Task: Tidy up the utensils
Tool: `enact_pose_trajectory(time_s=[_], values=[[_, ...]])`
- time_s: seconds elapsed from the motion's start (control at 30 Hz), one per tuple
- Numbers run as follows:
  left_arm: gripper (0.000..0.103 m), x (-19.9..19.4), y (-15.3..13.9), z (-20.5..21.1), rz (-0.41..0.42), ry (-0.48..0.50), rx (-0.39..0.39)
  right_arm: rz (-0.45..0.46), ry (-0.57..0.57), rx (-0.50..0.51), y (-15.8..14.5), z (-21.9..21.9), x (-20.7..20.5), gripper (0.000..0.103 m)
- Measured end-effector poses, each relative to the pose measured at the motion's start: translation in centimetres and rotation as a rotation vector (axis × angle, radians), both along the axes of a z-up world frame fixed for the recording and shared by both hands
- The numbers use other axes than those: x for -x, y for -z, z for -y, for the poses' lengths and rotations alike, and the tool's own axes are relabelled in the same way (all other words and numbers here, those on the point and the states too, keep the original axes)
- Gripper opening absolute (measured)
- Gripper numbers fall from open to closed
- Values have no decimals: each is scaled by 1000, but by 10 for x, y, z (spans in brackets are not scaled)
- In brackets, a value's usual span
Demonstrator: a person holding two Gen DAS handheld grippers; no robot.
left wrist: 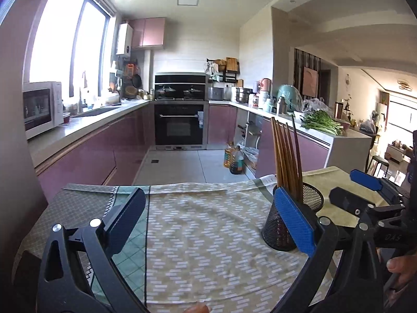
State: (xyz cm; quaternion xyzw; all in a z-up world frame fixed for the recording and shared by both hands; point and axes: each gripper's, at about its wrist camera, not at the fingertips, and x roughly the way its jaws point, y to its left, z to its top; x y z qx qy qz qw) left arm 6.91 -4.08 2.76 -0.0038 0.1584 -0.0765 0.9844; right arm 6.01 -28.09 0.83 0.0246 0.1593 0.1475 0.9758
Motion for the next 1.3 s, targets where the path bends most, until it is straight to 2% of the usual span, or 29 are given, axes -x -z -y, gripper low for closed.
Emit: enact_pose_trajectory(time_s=[0.57,1.3], values=[[97,47,-10,-4,104,-57,-18,100,32,45,-7,-13,35,96],[97,66,-17,-3,149,-98,-37,130,38,35,-8,-18,43,96]])
